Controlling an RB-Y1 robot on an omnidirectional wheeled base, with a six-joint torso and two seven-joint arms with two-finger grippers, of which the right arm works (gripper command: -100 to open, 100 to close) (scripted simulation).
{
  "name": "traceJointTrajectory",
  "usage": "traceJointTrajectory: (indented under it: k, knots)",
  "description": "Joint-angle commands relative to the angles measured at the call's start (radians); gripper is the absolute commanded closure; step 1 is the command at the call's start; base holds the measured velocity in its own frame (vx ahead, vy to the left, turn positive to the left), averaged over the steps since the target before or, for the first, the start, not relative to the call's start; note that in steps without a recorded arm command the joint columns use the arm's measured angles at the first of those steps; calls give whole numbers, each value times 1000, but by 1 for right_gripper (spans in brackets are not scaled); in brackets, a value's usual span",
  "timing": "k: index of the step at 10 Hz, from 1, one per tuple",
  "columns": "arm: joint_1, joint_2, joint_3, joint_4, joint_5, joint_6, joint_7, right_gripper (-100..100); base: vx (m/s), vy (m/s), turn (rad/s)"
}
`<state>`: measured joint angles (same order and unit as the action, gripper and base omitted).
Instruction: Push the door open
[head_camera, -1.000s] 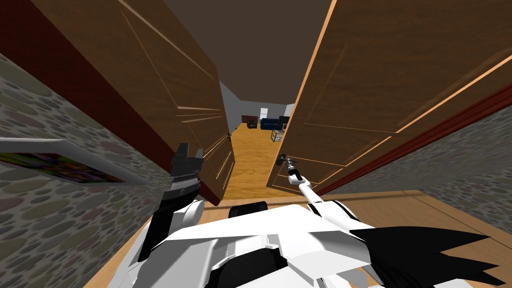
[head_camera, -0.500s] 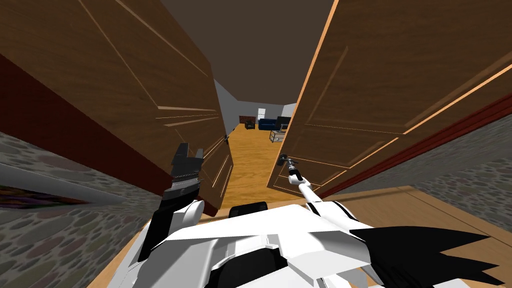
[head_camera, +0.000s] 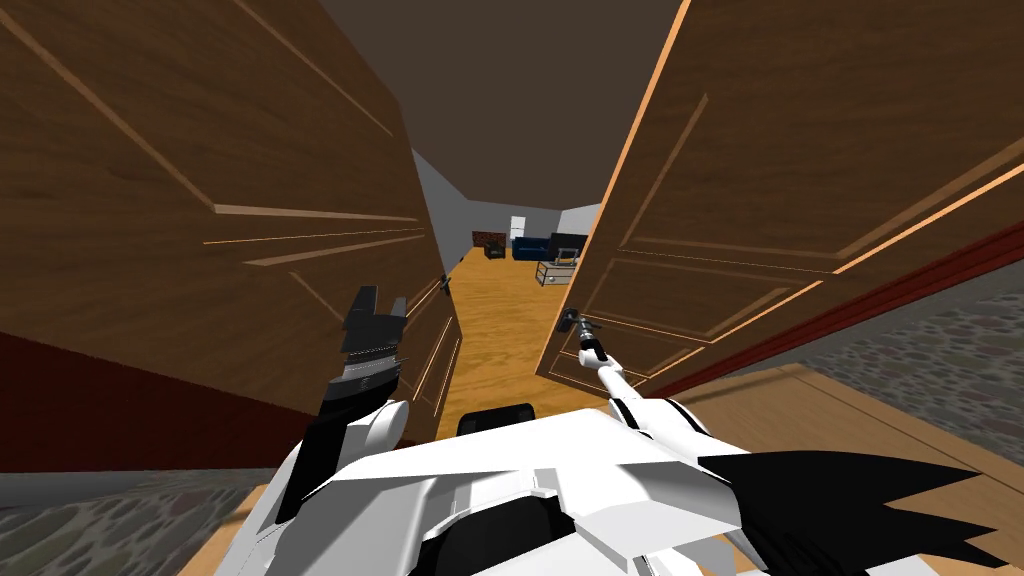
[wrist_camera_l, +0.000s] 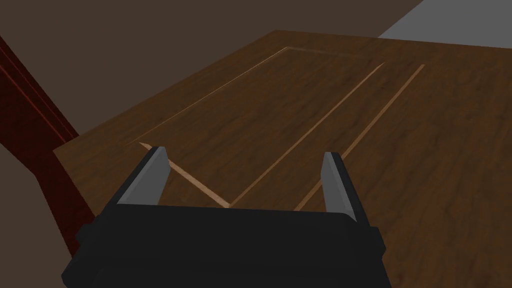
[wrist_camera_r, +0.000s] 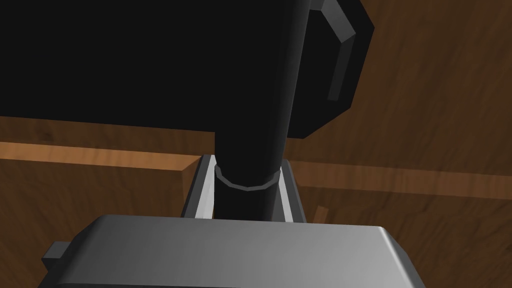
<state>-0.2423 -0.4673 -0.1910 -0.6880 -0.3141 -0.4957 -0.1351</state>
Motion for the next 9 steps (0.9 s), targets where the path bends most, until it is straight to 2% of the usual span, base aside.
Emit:
traceJointTrajectory:
  k: [1,5,6,7,9]
  knots:
    - [5,-3,-31,-13,-5,8,18,100,211,62,-87]
    - [-5,5,-67,10,-10,10,41,100,204,62,-85]
    - [1,8,-61,4,-9,13,38,100,86,19,-34]
    - [3,2,-77,9,-15,12,44,100,99,-6,-41]
    - [5,-1,-88,14,-18,10,49,100,165,-16,-39]
